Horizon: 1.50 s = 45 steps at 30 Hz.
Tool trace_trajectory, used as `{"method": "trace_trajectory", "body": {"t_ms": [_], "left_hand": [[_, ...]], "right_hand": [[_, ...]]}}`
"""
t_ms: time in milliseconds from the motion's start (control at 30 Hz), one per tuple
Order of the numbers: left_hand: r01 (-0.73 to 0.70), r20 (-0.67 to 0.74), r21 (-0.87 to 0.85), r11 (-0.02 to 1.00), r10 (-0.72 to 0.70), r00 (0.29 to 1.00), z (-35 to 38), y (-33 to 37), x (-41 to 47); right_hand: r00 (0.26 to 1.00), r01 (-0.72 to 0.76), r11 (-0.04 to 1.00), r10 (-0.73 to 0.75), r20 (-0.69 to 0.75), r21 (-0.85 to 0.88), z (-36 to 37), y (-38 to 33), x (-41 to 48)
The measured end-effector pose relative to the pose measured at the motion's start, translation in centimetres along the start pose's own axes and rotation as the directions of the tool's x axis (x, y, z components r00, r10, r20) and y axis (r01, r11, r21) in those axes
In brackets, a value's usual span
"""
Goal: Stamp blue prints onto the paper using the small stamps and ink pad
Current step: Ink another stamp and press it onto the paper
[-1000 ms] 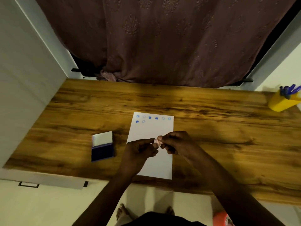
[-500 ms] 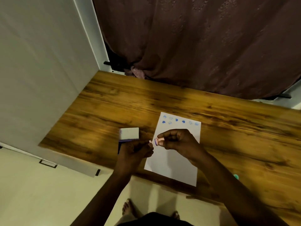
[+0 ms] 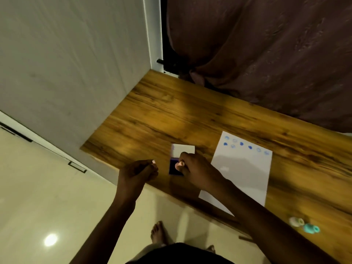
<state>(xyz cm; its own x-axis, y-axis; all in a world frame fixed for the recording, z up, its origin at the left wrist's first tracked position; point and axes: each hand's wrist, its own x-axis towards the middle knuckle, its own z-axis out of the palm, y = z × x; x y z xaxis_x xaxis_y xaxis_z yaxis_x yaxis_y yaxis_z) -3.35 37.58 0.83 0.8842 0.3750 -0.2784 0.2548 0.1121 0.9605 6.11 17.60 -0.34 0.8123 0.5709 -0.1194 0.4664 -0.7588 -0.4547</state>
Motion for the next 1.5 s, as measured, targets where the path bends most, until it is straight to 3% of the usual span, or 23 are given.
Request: {"method": "trace_trajectory", "body": {"t_ms": [167,333,700,1067,1300,1500], "left_hand": [[0.012,-0.008,-0.003,1.000,-0.012,1.000,-1.7,-0.4,0.8],[0.054,0.030,-0.047,0.997,-0.053,0.998,-2.4,-0.7,2.0],[0.097,0.109,-0.084,0.992,-0.088,0.990,-1.6,-1.2,4.3],[0.035,0.184,-0.062,0.997,-0.023,0.983,-1.0,0.0,4.4],[-0.048,0.238,-0.040,0.998,0.056,0.970,0.8,0.7,3.9],[-0.041,0.337,-0.015,0.999,0.043,0.940,3.5,0.4,3.5]], "right_hand": [[0.999,0.026,0.983,-0.018,0.044,-0.181,1.9,-1.1,1.7],[0.995,-0.006,0.968,0.032,0.096,-0.252,2.4,-1.4,2.1],[0.974,-0.149,0.974,0.175,0.142,-0.173,3.6,-2.4,3.0],[0.974,-0.154,0.976,0.177,0.143,-0.156,2.4,-2.9,3.8],[0.961,-0.200,0.979,0.201,0.190,-0.027,-0.1,-1.2,3.9],[0.941,-0.339,0.884,0.319,0.115,0.321,-3.3,2.5,2.1]]}}
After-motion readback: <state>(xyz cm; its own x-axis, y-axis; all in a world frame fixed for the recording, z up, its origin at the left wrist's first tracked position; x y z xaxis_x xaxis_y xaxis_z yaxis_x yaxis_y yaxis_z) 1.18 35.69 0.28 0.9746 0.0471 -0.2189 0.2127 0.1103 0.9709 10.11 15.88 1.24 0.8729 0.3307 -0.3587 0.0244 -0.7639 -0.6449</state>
